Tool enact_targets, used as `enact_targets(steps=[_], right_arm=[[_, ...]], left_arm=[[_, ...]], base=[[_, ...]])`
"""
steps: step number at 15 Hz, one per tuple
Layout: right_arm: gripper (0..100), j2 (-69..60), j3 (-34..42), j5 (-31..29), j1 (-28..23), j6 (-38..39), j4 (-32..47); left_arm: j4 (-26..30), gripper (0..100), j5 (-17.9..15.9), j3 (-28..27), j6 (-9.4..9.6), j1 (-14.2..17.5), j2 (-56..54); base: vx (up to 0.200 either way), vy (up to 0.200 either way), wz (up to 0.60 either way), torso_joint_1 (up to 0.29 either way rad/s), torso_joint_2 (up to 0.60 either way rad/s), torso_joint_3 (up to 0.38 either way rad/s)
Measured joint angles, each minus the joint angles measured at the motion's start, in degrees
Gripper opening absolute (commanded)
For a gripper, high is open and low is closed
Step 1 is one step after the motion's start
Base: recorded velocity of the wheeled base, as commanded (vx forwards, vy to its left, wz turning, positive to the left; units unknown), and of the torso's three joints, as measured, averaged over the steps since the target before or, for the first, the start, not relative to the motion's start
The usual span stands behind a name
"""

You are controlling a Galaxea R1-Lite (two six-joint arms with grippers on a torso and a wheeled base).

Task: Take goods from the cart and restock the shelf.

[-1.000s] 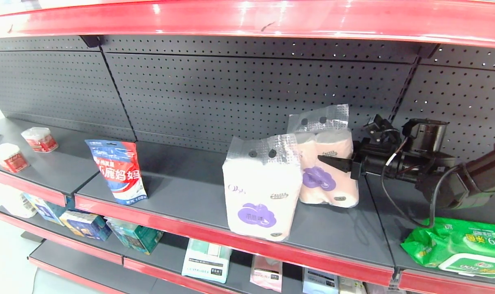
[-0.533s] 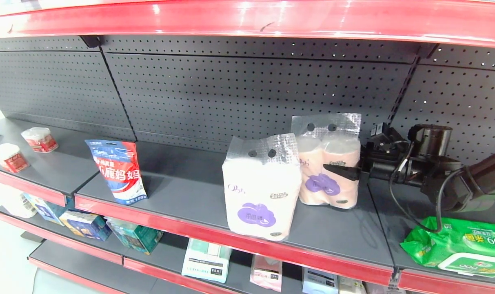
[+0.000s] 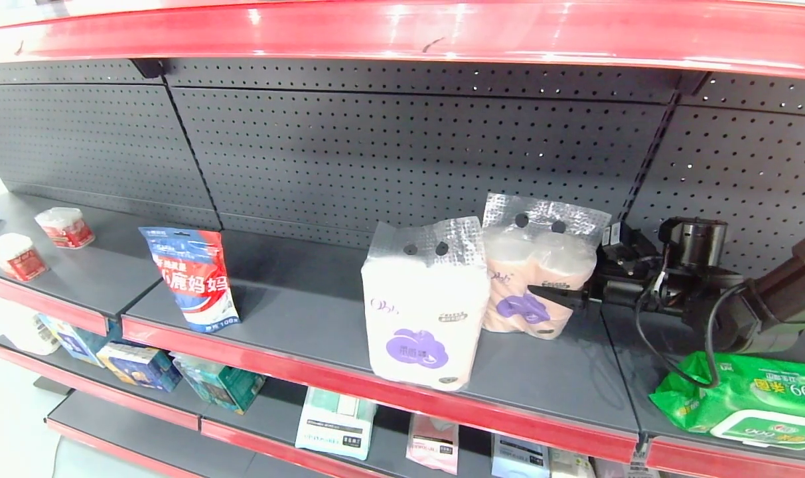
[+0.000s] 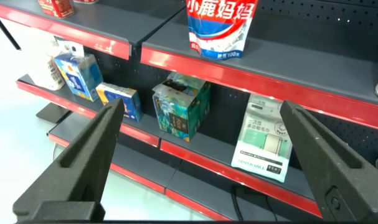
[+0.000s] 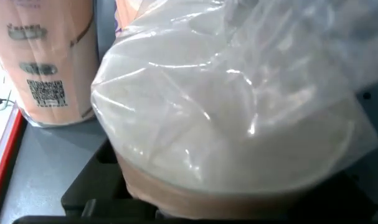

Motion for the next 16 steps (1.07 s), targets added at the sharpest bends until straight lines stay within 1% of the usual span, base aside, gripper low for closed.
enact_targets(steps=[5, 13, 16], right_arm=[[0, 1.5, -2.3, -0.4, 1.3, 2.4, 0.1], [0, 2.3, -4.7, -0.4, 6.6, 5.6, 0.4], [0, 3.0, -6.3, -0.4, 7.5, 6.3, 0.4]], left_arm=[[0.0, 100, 0.0, 0.0, 0.00, 0.0, 0.0], [0.0, 100, 0.0, 0.0, 0.00, 0.0, 0.0], [0.0, 100, 0.0, 0.0, 0.00, 0.0, 0.0]], base=[[0.000, 0.000, 0.00, 0.000, 0.00, 0.000], [0.000, 0.000, 0.00, 0.000, 0.00, 0.000], [0.000, 0.000, 0.00, 0.000, 0.00, 0.000]])
